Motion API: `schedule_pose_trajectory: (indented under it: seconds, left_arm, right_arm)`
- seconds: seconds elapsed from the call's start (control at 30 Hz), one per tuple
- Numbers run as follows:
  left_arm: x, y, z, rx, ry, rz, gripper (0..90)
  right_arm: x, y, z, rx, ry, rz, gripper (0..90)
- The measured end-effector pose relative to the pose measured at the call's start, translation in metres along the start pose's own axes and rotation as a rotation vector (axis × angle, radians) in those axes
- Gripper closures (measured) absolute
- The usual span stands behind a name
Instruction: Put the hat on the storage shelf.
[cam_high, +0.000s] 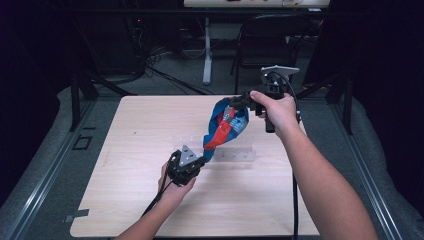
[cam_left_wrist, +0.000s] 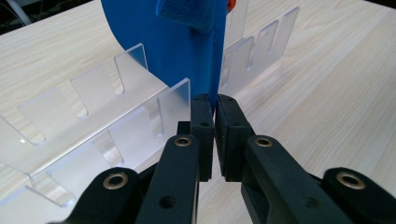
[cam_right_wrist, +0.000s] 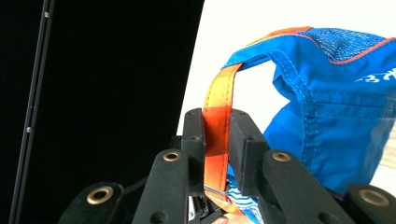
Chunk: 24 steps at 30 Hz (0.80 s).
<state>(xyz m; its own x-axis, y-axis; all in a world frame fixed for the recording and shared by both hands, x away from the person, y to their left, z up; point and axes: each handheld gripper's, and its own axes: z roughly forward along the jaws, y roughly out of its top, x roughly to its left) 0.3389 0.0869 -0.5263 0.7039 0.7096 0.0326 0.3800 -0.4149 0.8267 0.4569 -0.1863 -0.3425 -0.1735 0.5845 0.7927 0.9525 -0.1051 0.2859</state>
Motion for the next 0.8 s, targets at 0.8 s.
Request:
schedule_pose_trajectory:
  seconds: [0.8]
  left_arm:
    - [0.004, -0.007, -0.001, 0.004, -0.016, -0.028, 85.0]
  right_arm:
    - [-0.012, -0.002, 0.000, -0.011, -0.021, 0.018, 77.8]
